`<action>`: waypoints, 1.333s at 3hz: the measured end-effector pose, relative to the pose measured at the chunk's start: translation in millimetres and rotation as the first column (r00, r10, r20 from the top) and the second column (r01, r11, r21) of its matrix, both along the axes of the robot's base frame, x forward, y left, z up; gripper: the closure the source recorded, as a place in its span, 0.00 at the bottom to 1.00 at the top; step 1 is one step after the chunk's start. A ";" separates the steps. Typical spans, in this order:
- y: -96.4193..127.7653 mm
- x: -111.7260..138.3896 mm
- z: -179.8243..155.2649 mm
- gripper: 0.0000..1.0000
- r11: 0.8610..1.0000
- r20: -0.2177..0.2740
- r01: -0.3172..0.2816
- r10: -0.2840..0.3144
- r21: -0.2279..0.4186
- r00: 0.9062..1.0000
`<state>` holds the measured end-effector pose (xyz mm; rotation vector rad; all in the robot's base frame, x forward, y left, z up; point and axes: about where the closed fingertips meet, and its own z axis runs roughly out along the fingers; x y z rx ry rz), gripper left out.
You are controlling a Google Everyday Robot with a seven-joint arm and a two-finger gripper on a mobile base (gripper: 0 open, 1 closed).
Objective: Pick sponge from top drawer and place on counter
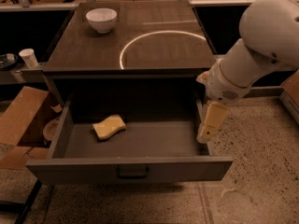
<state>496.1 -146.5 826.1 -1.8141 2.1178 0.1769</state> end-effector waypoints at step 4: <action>121.8 61.9 -63.0 0.00 0.972 -0.052 -0.177 0.186 0.154 0.981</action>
Offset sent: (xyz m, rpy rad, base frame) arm 0.0196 0.0501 -0.0338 0.1189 0.0363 0.0883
